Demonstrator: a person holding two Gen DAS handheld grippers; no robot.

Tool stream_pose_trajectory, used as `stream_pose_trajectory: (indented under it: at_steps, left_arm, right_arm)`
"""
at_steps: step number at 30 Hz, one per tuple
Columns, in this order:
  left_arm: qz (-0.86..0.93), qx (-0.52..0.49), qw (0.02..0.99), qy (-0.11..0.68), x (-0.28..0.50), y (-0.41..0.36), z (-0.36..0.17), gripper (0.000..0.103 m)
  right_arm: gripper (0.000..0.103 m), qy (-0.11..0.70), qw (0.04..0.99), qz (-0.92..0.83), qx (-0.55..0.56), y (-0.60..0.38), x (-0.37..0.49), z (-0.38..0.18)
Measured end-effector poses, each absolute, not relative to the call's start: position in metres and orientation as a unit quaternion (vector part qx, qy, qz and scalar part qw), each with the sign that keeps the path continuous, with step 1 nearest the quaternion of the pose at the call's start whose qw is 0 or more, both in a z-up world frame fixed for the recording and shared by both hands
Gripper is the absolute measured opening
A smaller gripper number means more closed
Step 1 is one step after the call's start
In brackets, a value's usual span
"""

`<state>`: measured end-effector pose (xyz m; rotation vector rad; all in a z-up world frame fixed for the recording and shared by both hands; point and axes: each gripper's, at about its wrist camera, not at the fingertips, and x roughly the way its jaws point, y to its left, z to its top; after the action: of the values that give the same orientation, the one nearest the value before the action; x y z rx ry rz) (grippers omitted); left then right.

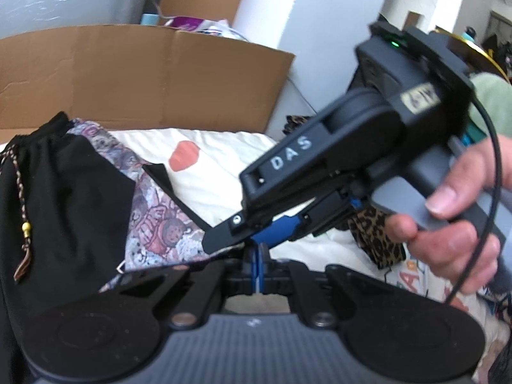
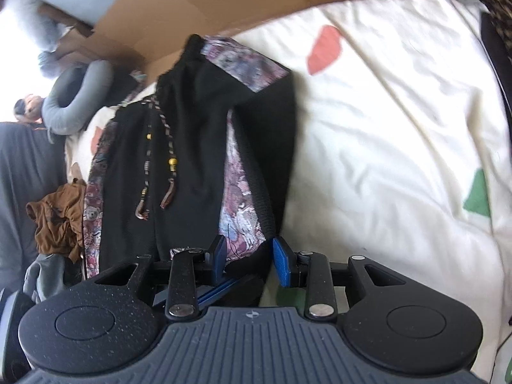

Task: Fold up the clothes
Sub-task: 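Fold the pants leg over toward the waistband with the left gripper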

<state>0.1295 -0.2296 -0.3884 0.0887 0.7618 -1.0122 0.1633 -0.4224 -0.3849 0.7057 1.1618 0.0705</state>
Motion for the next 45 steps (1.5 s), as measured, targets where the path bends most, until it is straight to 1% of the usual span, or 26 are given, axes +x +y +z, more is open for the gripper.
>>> stream_pose_trajectory:
  at_steps: [4, 10, 17, 19, 20, 21, 23, 24, 26, 31, 36, 40, 45]
  left_arm:
    - [-0.480, 0.077, 0.804, 0.341, 0.120, -0.238, -0.391, 0.001]
    - [-0.484, 0.104, 0.804, 0.329, 0.112, -0.244, -0.394, 0.001]
    - [-0.492, 0.120, 0.799, 0.325, 0.106, -0.249, -0.396, 0.001]
    - [-0.492, 0.121, 0.796, 0.330, 0.106, -0.250, -0.398, 0.002]
    - [-0.493, 0.121, 0.794, 0.334, 0.107, -0.251, -0.398, 0.003]
    - [-0.493, 0.121, 0.793, 0.338, 0.107, -0.251, -0.398, 0.003]
    - [-0.494, 0.115, 0.789, 0.346, 0.109, -0.249, -0.397, 0.007]
    - [-0.495, 0.108, 0.787, 0.351, 0.111, -0.247, -0.397, 0.008]
    - [-0.494, 0.096, 0.785, 0.362, 0.115, -0.241, -0.396, 0.015]
    - [-0.475, 0.066, 0.784, 0.394, 0.129, -0.220, -0.393, 0.018]
    - [-0.462, 0.037, 0.788, 0.406, 0.141, -0.198, -0.386, 0.025]
    - [-0.443, 0.017, 0.791, 0.420, 0.148, -0.178, -0.381, 0.028]
    - [-0.418, -0.002, 0.792, 0.445, 0.159, -0.153, -0.382, 0.028]
  right_arm:
    - [0.039, 0.546, 0.778, 0.014, 0.310, -0.425, 0.163, -0.386]
    - [0.039, 0.566, 0.778, -0.011, 0.274, -0.423, 0.167, -0.388]
    - [0.038, 0.595, 0.752, -0.009, 0.285, -0.425, 0.166, -0.401]
    - [0.034, 0.596, 0.752, 0.003, 0.282, -0.423, 0.164, -0.400]
    - [0.017, 0.594, 0.754, 0.007, 0.280, -0.421, 0.163, -0.399]
    - [0.006, 0.592, 0.758, 0.009, 0.273, -0.420, 0.162, -0.398]
    - [0.002, 0.589, 0.764, 0.010, 0.263, -0.420, 0.160, -0.397]
    - [0.001, 0.588, 0.765, 0.010, 0.263, -0.422, 0.158, -0.396]
    - [0.001, 0.584, 0.770, 0.005, 0.256, -0.428, 0.155, -0.394]
    - [0.001, 0.574, 0.780, -0.019, 0.247, -0.449, 0.148, -0.390]
    - [0.001, 0.572, 0.787, -0.043, 0.226, -0.467, 0.143, -0.391]
    - [0.001, 0.574, 0.792, -0.067, 0.196, -0.480, 0.139, -0.394]
    - [0.001, 0.580, 0.794, -0.091, 0.159, -0.494, 0.135, -0.404]
